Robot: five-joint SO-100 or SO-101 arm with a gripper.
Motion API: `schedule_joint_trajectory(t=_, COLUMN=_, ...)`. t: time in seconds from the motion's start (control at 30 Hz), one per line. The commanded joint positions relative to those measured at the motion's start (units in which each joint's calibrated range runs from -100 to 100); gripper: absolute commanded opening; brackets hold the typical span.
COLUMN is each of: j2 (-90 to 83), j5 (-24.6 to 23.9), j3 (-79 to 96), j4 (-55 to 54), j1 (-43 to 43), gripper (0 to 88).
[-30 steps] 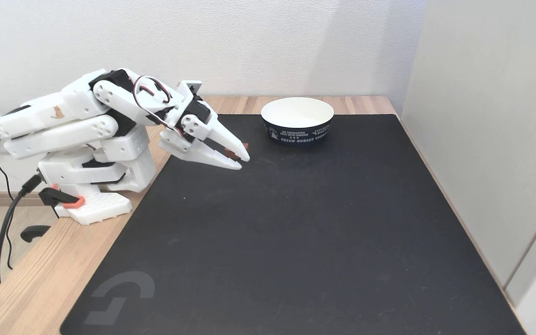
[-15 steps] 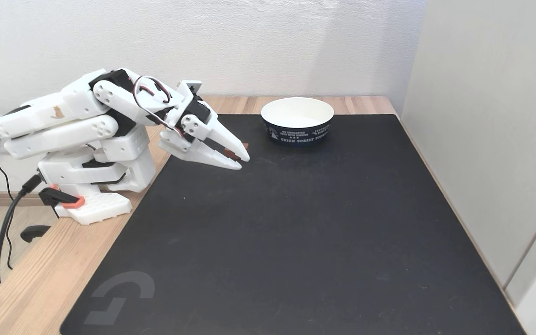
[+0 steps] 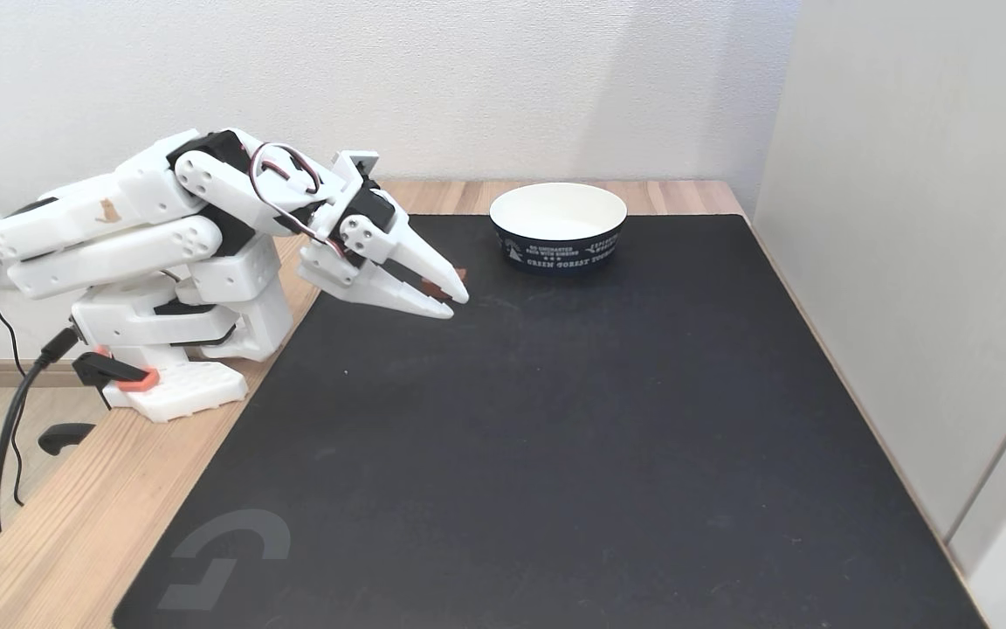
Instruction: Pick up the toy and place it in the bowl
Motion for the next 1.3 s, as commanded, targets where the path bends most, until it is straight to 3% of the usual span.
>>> schedule_joint_trajectory(t=0.0, j2=-0.75, j5=0.27, j3=0.78, j4=0.37, j1=0.08, gripper=4.3)
schedule_joint_trajectory(t=1.17, j2=-0.83, j5=-0.15, j3=0.78, j4=0.37, j1=0.16, gripper=5.1)
schedule_joint_trajectory(t=1.27, j2=-0.83, j5=-3.13, j3=0.78, j4=-0.22, j1=-0.09, gripper=15.8)
